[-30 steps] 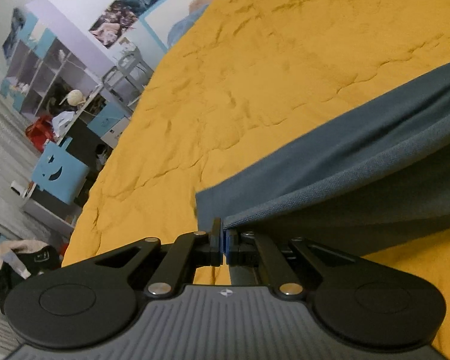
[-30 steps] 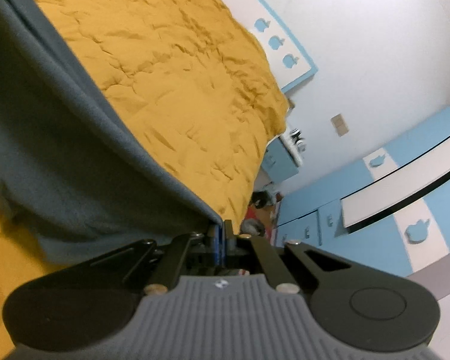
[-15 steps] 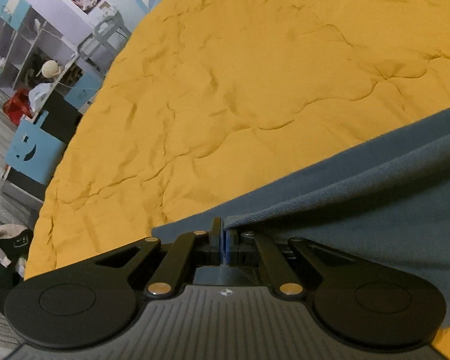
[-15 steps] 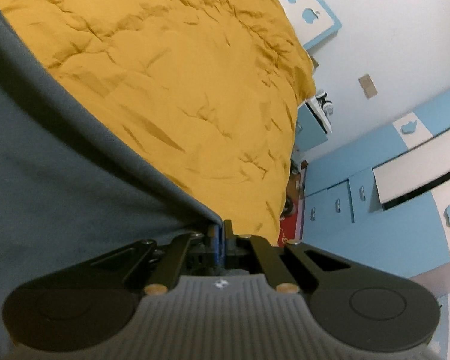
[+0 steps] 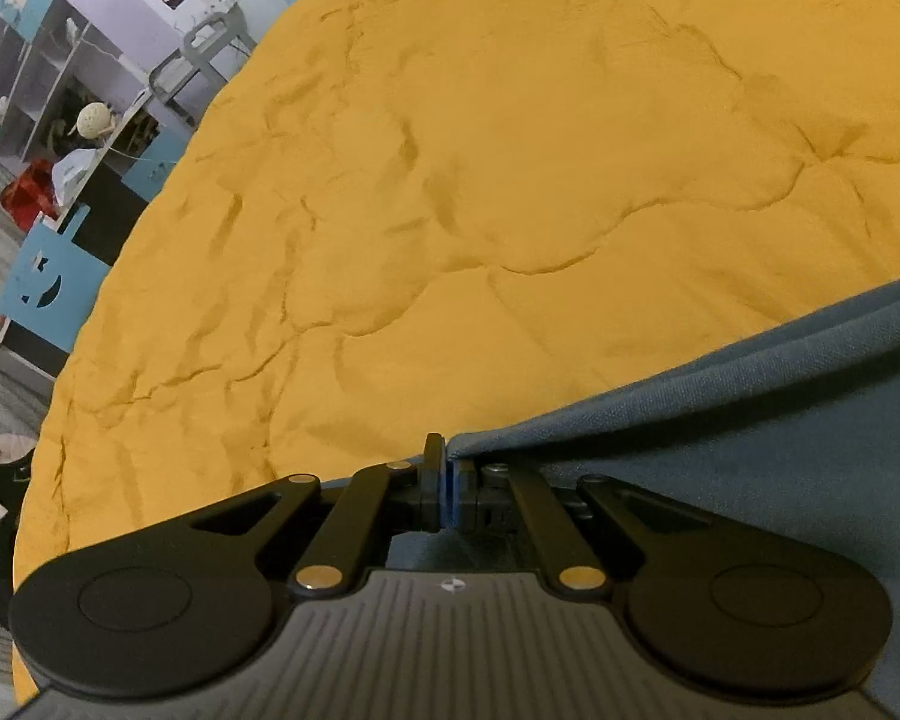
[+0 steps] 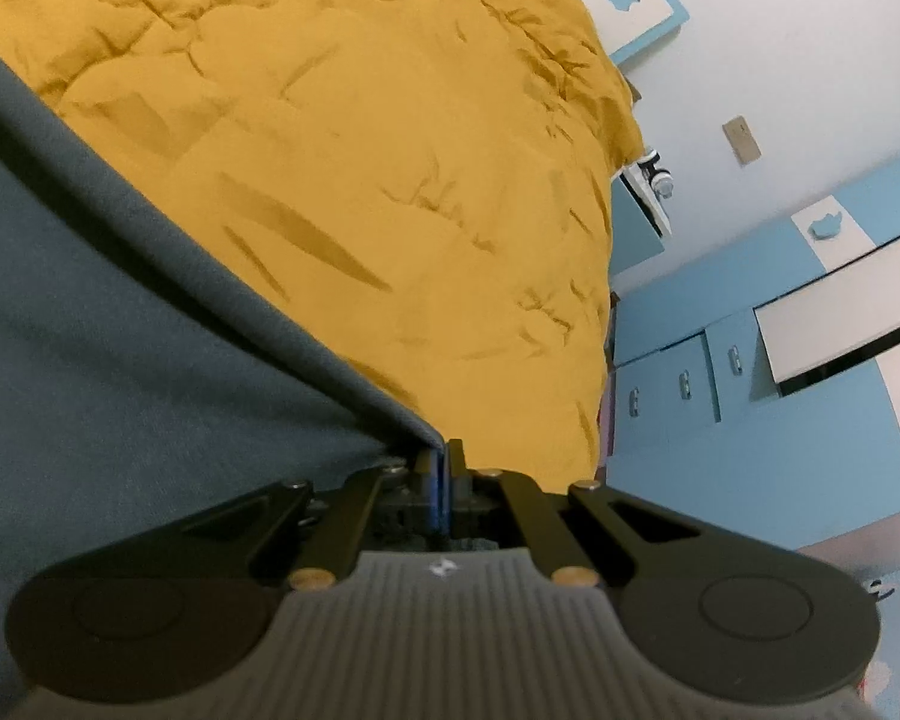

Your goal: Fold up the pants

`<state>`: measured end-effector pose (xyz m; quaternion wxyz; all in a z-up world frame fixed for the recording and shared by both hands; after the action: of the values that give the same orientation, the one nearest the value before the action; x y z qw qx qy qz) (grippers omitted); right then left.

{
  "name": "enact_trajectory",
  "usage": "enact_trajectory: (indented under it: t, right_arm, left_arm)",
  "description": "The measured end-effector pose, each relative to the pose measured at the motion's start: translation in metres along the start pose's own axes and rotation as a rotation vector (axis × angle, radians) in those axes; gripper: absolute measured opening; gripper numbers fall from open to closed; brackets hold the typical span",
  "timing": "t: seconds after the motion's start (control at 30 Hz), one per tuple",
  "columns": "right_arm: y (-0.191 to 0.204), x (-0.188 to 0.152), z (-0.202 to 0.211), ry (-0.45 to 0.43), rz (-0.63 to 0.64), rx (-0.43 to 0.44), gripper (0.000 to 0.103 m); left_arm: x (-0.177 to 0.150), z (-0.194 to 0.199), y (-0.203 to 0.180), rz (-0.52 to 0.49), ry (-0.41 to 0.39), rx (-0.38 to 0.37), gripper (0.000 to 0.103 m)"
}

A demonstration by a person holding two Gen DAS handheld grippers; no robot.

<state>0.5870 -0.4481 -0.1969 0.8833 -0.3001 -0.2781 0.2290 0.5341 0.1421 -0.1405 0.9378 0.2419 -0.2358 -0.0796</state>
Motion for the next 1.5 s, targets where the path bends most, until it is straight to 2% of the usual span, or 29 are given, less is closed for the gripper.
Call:
enact_trajectory:
  t: [0.1, 0.13, 0.17, 0.2, 0.23, 0.3, 0.4, 0.47, 0.57, 0.7, 0.73, 0.83, 0.9, 0.93, 0.97, 1.0, 1.03, 1.07, 1.13, 1.23, 1.4, 1.5]
  right_arm:
    - [0.007, 0.000, -0.004, -0.007, -0.025, -0.021, 0.000]
    - [0.008, 0.000, -0.004, -0.011, -0.035, -0.029, 0.004]
    - [0.008, 0.000, -0.003, -0.006, -0.042, -0.036, 0.022]
    - [0.008, -0.001, -0.001, -0.008, -0.044, -0.064, 0.042]
    - [0.005, -0.003, 0.005, -0.023, -0.051, -0.096, 0.050]
    - [-0.004, -0.008, 0.020, -0.041, -0.110, -0.088, 0.052]
    - [-0.015, -0.015, 0.059, -0.093, -0.238, -0.005, 0.052]
    - [-0.009, -0.023, 0.089, -0.126, -0.302, 0.085, 0.051]
    - [0.011, -0.035, 0.130, -0.153, -0.410, 0.245, 0.051]
    - [0.056, -0.047, 0.177, -0.179, -0.499, 0.399, 0.051]
    - [0.066, -0.050, 0.185, -0.181, -0.527, 0.425, 0.051]
    - [0.097, -0.057, 0.207, -0.186, -0.597, 0.429, 0.051]
    - [0.110, -0.064, 0.217, -0.180, -0.660, 0.434, 0.052]
    - [0.116, -0.068, 0.220, -0.172, -0.680, 0.433, 0.052]
    - [0.121, -0.072, 0.223, -0.160, -0.690, 0.427, 0.052]
    - [0.126, -0.075, 0.223, -0.148, -0.694, 0.422, 0.052]
    - [0.130, -0.078, 0.223, -0.135, -0.693, 0.418, 0.052]
    - [0.133, -0.081, 0.223, -0.121, -0.689, 0.411, 0.052]
    - [0.132, -0.087, 0.221, -0.102, -0.685, 0.399, 0.052]
    - [0.124, -0.088, 0.211, -0.091, -0.684, 0.384, 0.052]
    - [0.114, -0.084, 0.206, -0.104, -0.701, 0.348, 0.052]
    - [0.114, -0.081, 0.203, -0.108, -0.700, 0.342, 0.052]
  left_arm:
    - [-0.003, -0.002, 0.000, 0.002, -0.023, 0.030, 0.037]
    - [-0.005, 0.001, 0.002, 0.007, -0.036, 0.048, 0.055]
    - [-0.008, 0.006, 0.007, 0.017, -0.069, 0.047, 0.067]
    - [-0.010, 0.014, 0.015, 0.036, -0.098, 0.023, 0.072]
    - [-0.013, 0.024, 0.026, 0.069, -0.117, -0.014, 0.074]
    - [-0.018, 0.045, 0.048, 0.149, -0.139, -0.091, 0.074]
    - [-0.038, 0.085, 0.074, 0.238, -0.200, -0.217, 0.074]
    - [-0.061, 0.110, 0.081, 0.228, -0.248, -0.286, 0.074]
    - [-0.096, 0.128, 0.077, 0.169, -0.295, -0.300, 0.074]
    - [-0.133, 0.118, 0.051, 0.105, -0.303, -0.264, 0.074]
    - [-0.137, 0.112, 0.042, 0.095, -0.303, -0.249, 0.074]
    - [-0.140, 0.096, 0.026, 0.093, -0.299, -0.234, 0.074]
    - [-0.136, 0.084, 0.017, 0.091, -0.292, -0.231, 0.072]
    - [-0.135, 0.079, 0.015, 0.080, -0.292, -0.221, 0.065]
    - [-0.135, 0.076, 0.012, 0.069, -0.295, -0.198, 0.042]
    - [-0.138, 0.076, 0.011, 0.064, -0.298, -0.191, 0.029]
    - [-0.137, 0.076, 0.015, 0.071, -0.308, -0.214, 0.013]
    - [-0.140, 0.077, 0.023, 0.091, -0.324, -0.244, 0.008]
    - [-0.141, 0.085, 0.042, 0.139, -0.366, -0.283, 0.006]
    - [-0.134, 0.087, 0.079, 0.210, -0.373, -0.349, 0.006]
    - [-0.102, 0.066, 0.138, 0.301, -0.329, -0.294, 0.005]
    - [-0.082, 0.041, 0.162, 0.354, -0.275, -0.255, 0.005]
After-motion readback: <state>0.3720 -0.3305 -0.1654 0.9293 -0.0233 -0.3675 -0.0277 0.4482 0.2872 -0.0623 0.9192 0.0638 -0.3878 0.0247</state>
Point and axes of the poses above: each gripper's, at about its wrist camera, not at the fingertips, and z roughly against the way its jaws point, y to its left, x to its top, the point moved 1 cm from there along -z, roughly the way its jaws point
